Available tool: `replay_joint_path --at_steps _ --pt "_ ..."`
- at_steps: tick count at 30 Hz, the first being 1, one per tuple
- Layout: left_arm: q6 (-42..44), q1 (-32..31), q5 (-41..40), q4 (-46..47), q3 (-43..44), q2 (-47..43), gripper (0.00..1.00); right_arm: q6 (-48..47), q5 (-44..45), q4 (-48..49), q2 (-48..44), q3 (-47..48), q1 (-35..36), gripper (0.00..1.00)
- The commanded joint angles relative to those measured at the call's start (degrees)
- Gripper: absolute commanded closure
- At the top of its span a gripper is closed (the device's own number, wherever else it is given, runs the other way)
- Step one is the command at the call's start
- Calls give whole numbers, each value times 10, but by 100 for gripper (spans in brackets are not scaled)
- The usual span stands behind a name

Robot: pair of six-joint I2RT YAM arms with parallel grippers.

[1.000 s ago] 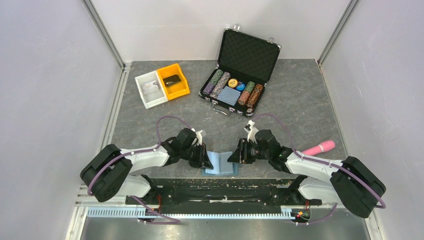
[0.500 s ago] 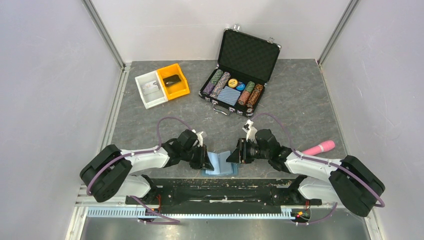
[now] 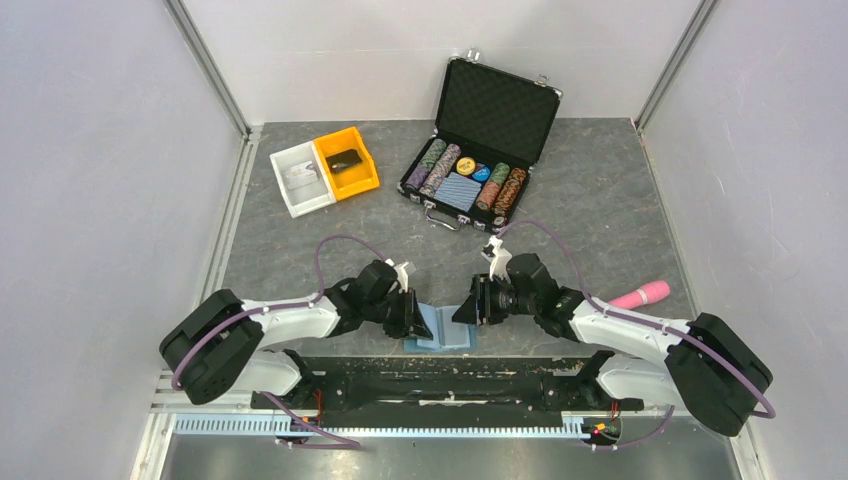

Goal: Take the credit cards out of the card holder
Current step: Remove the credit card from the card holder.

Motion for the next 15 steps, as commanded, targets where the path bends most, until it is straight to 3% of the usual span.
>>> replay_joint_path --at_steps 1,7,11,15 --pt "-26 -4 -27 17 -7 -25 76 -12 17 -5 -10 18 9 50" --pt "-9 -3 -61 -42 4 -59 68 4 16 16 -3 10 27 55" --pt "18 -3 -98 -122 26 -89 64 6 58 -5 -7 9 28 46" --pt "31 -4 -122 -151 29 -100 62 12 81 -15 0 2 29 45"
